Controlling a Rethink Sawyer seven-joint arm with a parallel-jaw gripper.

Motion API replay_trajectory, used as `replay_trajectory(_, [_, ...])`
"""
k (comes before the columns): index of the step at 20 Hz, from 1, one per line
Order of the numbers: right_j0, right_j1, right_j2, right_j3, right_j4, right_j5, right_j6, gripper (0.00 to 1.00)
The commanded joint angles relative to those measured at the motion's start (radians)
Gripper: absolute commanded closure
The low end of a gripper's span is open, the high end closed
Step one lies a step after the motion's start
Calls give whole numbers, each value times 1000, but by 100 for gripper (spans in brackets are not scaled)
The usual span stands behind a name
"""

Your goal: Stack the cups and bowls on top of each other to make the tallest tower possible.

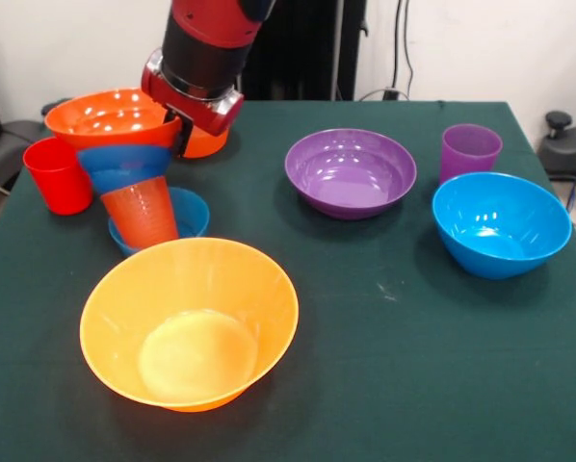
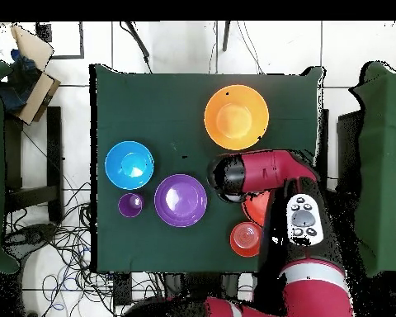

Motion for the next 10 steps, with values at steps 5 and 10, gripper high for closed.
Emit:
replay_trajectory(5, [-55,1,192,-71,-4,-35,-230,100])
replay_trajectory(10, [-95,16,248,-84,36,91,-298,100])
